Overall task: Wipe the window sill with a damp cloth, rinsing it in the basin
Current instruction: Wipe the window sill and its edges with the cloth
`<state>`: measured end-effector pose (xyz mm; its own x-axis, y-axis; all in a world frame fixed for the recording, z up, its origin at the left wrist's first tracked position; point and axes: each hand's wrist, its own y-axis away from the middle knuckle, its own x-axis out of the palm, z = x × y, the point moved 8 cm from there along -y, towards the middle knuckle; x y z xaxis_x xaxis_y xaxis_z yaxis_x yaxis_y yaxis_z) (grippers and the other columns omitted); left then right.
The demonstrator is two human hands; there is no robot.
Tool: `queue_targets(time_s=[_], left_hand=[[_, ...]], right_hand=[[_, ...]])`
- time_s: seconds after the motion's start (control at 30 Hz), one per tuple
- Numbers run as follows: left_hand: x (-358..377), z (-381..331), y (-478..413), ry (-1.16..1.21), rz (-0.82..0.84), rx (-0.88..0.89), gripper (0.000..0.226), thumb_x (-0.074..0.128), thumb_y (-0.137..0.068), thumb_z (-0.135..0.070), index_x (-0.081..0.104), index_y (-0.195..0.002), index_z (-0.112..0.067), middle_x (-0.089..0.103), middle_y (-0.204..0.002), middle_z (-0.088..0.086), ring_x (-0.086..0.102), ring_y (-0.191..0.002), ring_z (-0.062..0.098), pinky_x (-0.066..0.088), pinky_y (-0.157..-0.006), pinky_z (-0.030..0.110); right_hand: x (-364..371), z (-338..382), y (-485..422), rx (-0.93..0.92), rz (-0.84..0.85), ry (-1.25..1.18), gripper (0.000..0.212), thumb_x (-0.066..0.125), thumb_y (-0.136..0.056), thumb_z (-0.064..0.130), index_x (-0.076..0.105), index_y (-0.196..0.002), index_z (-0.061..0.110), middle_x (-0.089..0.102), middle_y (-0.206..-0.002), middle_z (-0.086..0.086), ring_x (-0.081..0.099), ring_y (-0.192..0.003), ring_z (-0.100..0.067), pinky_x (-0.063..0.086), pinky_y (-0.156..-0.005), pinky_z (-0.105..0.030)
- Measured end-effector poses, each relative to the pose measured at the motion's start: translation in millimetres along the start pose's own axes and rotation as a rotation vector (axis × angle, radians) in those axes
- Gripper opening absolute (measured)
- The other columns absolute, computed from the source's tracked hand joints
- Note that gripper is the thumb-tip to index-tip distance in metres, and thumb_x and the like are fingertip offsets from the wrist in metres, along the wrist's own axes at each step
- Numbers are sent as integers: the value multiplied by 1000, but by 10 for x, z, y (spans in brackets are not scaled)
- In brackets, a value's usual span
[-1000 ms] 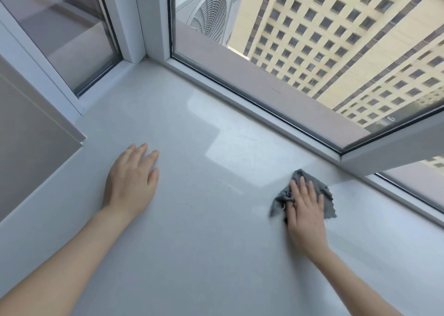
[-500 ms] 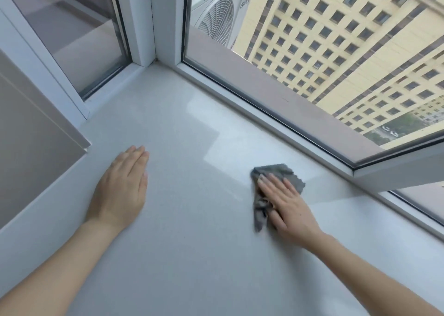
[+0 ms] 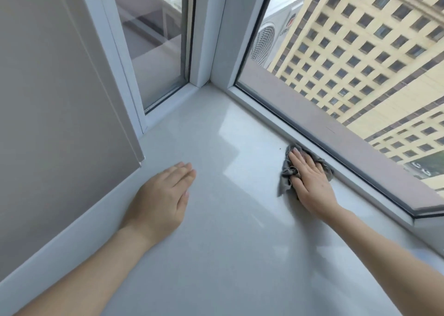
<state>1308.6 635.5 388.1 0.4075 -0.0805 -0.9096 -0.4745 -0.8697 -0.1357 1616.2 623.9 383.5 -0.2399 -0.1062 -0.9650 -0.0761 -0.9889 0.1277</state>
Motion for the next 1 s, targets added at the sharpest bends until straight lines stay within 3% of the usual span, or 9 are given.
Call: queue_targets(time_s=[0.27, 0.4, 0.5, 0.73, 0.8, 0.9, 1.0], left_hand=[[3, -20, -9, -55, 4, 65, 44, 37, -83, -21, 64, -116, -8, 63, -122, 7, 59, -113, 23, 34, -96, 26], [-36, 29, -23, -17, 12, 113, 42, 39, -84, -22, 64, -116, -14, 63, -123, 2, 59, -113, 18, 36, -95, 23], [-59, 52, -18, 12, 1, 115, 41, 40, -84, -22, 65, -115, -15, 63, -122, 2, 60, -112, 18, 35, -96, 21], [-46, 35, -41, -7, -21, 186, 42, 40, -80, -17, 66, -112, -12, 65, -116, 5, 58, -107, 20, 45, -90, 26], [-55, 69, -23, 63, -31, 174, 42, 39, -77, -13, 67, -110, -13, 66, -115, 4, 57, -107, 18, 48, -87, 25], [-113, 217, -75, 264, -95, 87, 40, 38, -76, -11, 72, -98, -12, 69, -109, 2, 56, -102, 12, 42, -91, 18], [-202, 340, -182, 379, -166, -18, 39, 37, -74, -13, 74, -86, -8, 72, -98, 2, 60, -92, 9, 39, -88, 11]], right_hand=[[136, 929, -853, -92, 15, 14, 59, 26, -91, 29, 20, -149, 20, 11, -157, 4, 6, -145, -16, 4, -118, -35], [51, 672, -583, -206, 70, 21, 63, 17, -86, 39, 20, -148, 25, 11, -156, 11, 5, -144, -7, 3, -118, -28], [25, 472, -367, -113, 31, 49, 64, 17, -86, 40, 22, -148, 21, 12, -156, 8, 7, -145, -11, 5, -118, -30], [196, 1614, -1520, -134, -29, 25, 53, 32, -97, 22, 21, -147, 12, 13, -157, -5, 9, -144, -21, 6, -116, -36], [216, 1650, -1431, -206, 7, 29, 52, 33, -97, 21, 22, -147, 12, 13, -157, -6, 8, -145, -21, 6, -117, -34], [222, 1719, -1014, -464, 34, 51, 52, 31, -97, 23, 23, -147, 12, 13, -157, -4, 7, -145, -19, -1, -117, -27], [230, 1789, -1315, -450, 42, 86, 51, 32, -99, 21, 22, -147, 11, 14, -157, -4, 9, -145, -19, 3, -117, -28]])
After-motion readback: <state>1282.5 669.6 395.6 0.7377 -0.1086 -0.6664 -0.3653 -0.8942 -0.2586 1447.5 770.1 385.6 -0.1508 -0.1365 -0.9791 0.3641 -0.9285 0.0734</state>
